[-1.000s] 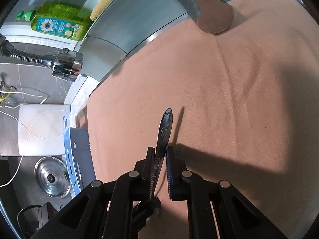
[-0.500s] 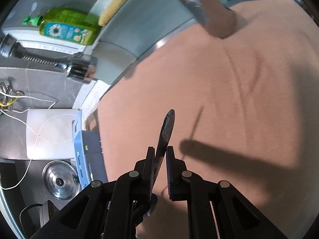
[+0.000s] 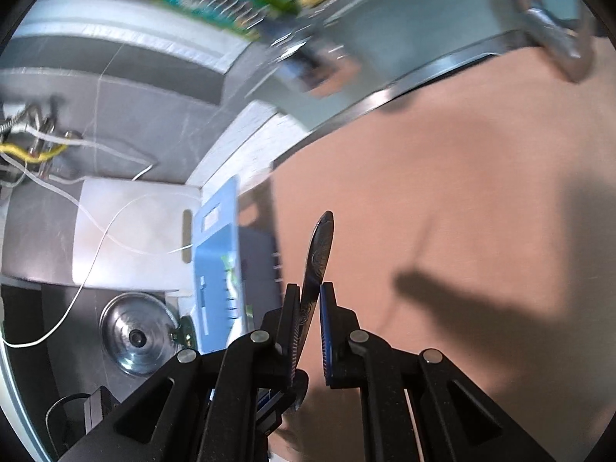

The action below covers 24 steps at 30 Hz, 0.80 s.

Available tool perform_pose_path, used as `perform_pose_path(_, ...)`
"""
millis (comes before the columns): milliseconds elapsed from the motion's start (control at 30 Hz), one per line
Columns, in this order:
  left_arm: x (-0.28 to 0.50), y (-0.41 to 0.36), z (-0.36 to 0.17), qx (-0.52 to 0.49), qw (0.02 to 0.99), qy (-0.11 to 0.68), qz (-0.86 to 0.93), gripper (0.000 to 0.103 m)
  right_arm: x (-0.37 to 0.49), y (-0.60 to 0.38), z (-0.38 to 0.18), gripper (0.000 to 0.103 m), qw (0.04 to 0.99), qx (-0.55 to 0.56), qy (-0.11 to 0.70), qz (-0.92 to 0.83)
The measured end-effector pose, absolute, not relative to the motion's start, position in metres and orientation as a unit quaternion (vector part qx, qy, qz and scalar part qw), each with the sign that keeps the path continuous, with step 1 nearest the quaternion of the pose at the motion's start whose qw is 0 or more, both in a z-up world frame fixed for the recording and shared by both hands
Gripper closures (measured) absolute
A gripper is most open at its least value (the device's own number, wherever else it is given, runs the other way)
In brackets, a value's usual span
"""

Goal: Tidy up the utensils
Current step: 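Lift the silver spoon with both tools and carry it over the basket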

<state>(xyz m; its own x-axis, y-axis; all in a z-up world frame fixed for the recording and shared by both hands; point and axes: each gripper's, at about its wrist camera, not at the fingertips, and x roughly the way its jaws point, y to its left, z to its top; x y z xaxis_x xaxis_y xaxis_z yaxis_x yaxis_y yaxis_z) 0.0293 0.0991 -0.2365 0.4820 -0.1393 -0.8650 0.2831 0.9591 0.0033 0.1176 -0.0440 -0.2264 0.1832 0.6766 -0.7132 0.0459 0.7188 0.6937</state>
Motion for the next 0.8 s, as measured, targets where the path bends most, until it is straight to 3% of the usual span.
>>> perform_pose_path(400, 0.016, 0.198, -0.239, 0.028, 0.867, 0.492, -0.072, 0.1, 0.119, 0.082, -0.218, 0.094, 0.704, 0.243, 0.61, 0.271)
perform_pose_path(800, 0.018, 0.237, -0.264, -0.018, 0.864, 0.501, -0.041, 0.1, 0.137, 0.147, -0.241, 0.094, 0.694, 0.175, 0.639, 0.281)
